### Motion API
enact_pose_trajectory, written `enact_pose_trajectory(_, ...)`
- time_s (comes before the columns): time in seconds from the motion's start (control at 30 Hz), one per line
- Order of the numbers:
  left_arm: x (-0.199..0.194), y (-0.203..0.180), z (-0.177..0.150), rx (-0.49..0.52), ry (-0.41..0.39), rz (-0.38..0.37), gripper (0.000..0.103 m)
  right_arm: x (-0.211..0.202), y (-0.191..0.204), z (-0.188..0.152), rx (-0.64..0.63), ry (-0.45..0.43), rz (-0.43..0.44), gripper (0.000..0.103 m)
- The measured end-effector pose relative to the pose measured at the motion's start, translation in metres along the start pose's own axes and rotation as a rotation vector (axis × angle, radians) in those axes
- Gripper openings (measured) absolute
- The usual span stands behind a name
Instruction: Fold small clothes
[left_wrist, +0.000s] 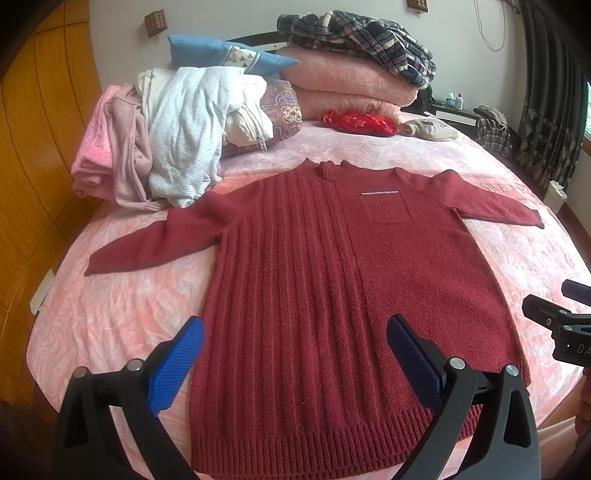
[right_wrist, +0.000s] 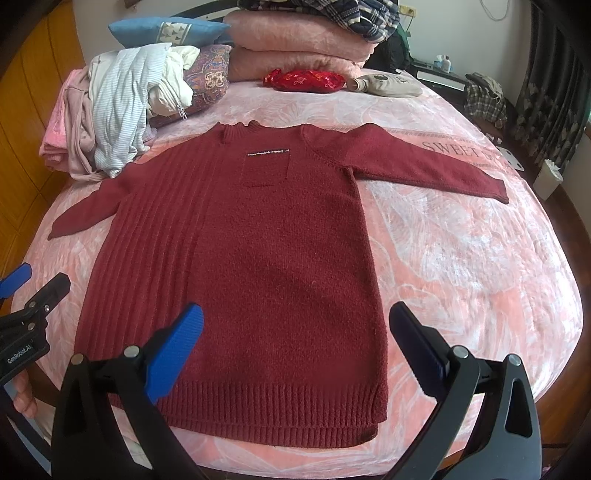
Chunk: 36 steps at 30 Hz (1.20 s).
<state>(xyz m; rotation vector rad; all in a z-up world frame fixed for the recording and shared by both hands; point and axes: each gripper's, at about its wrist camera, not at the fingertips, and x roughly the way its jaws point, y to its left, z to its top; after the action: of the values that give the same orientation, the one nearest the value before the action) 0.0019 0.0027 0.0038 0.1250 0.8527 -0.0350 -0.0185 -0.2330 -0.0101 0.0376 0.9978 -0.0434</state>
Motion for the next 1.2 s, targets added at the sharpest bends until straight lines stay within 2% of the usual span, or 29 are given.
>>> enact_pose_trajectory(0.73, 0.0, -0.001, 0.001, 0.0, 0.002, 0.001, 0.099, 0.002, -0.001, 0.001, 0.012, 0.017, 0.022, 0.1)
enact_pose_trajectory(0.87, 0.004, -0.007, 0.004, 0.006, 0.012, 0.006, 0.099, 0.002, -0.008, 0.01, 0.035, 0.025, 0.02, 0.1)
enact_pose_trajectory(0.93, 0.014, -0.012, 0.012, 0.016, 0.034, 0.022, 0.099, 0.005, -0.018, 0.023, 0.049, 0.033, 0.039, 0.1)
enact_pose_trajectory(1.03, 0.031, -0.021, 0.034, 0.012, 0.052, 0.047, 0.099, 0.012, -0.043, 0.05, 0.067, 0.021, 0.021, 0.1)
enact_pose_trajectory(1.1, 0.042, -0.03, 0.053, 0.009, 0.036, 0.062, 0.099, 0.02, -0.073, 0.071, 0.115, 0.029, 0.027, 0.1)
enact_pose_trajectory(1.13, 0.049, -0.036, 0.066, 0.004, 0.026, 0.059, 0.099, 0.027, -0.093, 0.084, 0.151, 0.039, 0.053, 0.1)
enact_pose_trajectory(1.2, 0.06, -0.05, 0.089, -0.008, 0.012, 0.037, 0.099, 0.036, -0.126, 0.101, 0.198, 0.046, 0.048, 0.1)
